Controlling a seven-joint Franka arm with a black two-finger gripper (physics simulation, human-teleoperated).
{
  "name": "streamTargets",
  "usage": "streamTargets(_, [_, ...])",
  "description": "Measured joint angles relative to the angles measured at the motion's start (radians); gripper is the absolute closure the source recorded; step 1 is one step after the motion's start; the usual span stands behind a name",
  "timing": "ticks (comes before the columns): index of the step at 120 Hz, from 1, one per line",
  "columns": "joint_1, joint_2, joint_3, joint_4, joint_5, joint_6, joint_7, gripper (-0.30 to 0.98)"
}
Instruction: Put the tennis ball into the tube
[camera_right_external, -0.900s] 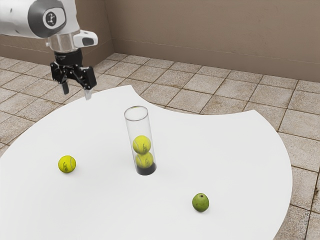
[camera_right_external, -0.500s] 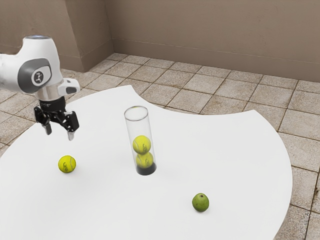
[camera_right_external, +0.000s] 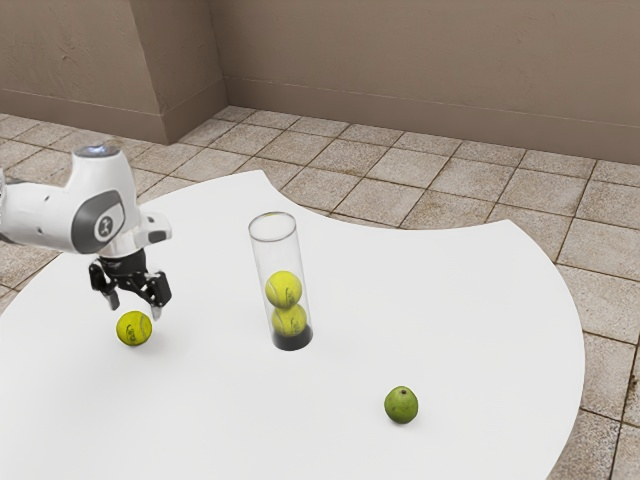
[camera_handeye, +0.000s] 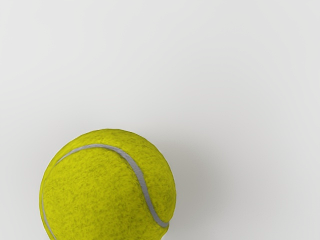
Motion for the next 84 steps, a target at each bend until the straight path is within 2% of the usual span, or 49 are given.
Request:
streamTargets(60, [0.042, 0.117, 0.003, 0.008, -0.007, 0.129, -0.001, 0.00])
streamTargets(84, [0.043, 0.127, 0.003, 0.005, -0.011, 0.148, -0.002, 0.13])
